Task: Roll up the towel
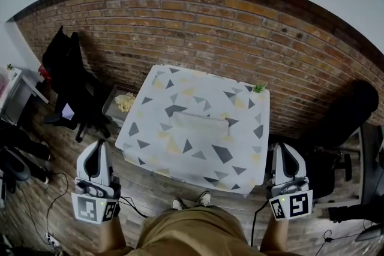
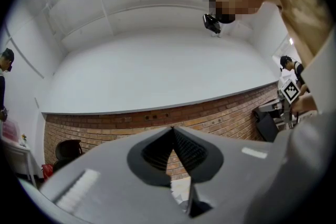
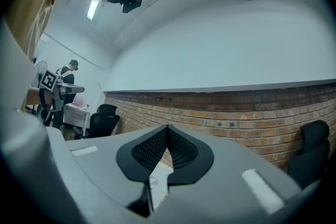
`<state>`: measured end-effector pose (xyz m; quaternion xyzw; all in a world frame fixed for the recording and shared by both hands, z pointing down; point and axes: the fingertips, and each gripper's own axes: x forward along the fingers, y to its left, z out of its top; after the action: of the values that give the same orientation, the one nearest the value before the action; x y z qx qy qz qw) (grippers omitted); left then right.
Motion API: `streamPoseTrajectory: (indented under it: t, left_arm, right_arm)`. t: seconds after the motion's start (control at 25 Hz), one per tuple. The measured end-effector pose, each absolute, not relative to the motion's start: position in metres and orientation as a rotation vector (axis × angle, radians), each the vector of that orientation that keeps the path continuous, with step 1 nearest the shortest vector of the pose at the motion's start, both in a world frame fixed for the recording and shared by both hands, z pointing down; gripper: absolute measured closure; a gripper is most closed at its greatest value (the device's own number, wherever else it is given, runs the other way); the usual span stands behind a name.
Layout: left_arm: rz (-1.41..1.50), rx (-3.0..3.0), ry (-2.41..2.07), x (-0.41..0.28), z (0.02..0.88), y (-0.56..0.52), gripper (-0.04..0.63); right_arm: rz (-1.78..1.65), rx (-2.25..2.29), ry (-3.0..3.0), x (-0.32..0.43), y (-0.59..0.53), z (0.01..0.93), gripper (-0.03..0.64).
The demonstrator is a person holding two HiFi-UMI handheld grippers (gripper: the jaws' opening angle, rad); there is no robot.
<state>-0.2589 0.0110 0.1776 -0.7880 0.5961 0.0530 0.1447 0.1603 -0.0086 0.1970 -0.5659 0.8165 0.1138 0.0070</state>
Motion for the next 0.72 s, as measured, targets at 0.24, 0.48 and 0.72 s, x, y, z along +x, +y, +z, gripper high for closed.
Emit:
streamPoseTrajectory:
  t: [0.24, 0.48, 0.72]
  left_arm:
    - [0.157, -2.276, 1.708, -0.256, 0.178, 0.006, 0.535]
    - [0.167, -2.291, 1.698, -0.251, 0.182, 0.001, 0.535]
    - [0.18, -2.298, 1.697, -0.252, 0.185, -0.003, 0.535]
  right_arm:
    - [0.309, -1.761, 2.536, 0.165, -0.01, 0.198, 0.614]
    - [0.307, -1.765, 2.532, 0.165, -0.013, 0.2, 0.614]
    - [0.312, -1.76, 2.548, 0.162, -0.017, 0.201, 0.614]
